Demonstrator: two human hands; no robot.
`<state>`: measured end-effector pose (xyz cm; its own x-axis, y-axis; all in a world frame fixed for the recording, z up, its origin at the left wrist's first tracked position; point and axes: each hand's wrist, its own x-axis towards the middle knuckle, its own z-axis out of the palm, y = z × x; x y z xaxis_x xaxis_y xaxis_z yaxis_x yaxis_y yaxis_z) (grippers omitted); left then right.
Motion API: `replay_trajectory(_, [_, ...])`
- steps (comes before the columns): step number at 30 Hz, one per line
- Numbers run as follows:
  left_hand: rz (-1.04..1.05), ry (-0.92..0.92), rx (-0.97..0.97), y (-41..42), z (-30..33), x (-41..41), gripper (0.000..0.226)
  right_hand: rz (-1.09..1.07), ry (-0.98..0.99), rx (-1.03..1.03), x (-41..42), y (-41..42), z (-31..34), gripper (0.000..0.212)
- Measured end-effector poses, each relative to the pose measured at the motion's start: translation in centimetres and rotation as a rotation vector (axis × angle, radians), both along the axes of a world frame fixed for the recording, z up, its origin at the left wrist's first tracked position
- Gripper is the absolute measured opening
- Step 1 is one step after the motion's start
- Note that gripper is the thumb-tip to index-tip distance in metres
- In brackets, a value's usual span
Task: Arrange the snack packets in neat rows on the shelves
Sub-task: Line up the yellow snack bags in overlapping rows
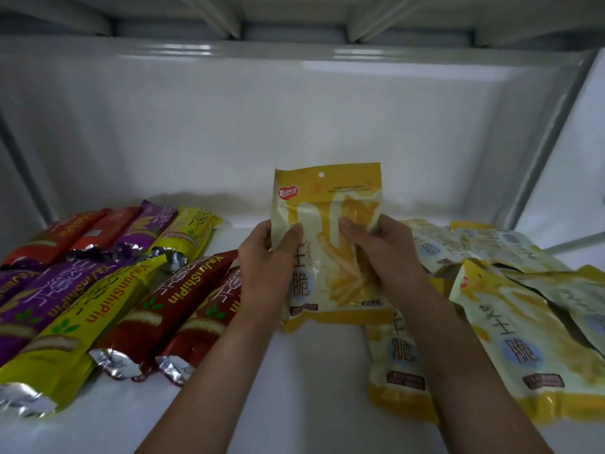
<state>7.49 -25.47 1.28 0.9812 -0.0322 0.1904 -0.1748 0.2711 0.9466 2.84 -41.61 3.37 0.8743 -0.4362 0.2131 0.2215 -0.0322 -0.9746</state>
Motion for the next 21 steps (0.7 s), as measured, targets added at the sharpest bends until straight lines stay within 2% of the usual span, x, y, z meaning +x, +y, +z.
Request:
replay_trajectory(5, [-0.031, 0.093, -0.003, 0.6, -0.2, 0.1, 0.014, -0.007, 0.017, -0.004, 0.1, 0.7, -1.0, 0.022])
replay_trajectory(9, [0.031, 0.077, 0.035, 1.0, -0.4, -0.3, 0.014, 0.001, 0.031, -0.059, 0.4, 1.1, -1.5, 0.035])
replay_trajectory(12, [0.062, 0.013, 0.112, 1.1, -0.5, -0.7, 0.023, 0.006, 0.01, -0.057, 0.3, 1.3, -1.5, 0.025])
replay_trajectory(15, [0.09, -0.039, 0.169, 1.3, -0.6, -0.8, 0.023, 0.041, 0.013, -0.018, 0.2, 1.5, -1.4, 0.019])
replay_trajectory(21, [0.031, -0.051, 0.073, 1.1, -0.4, -1.0, 0.025, 0.044, -0.066, 0.03, -0.3, 1.5, -1.1, 0.008])
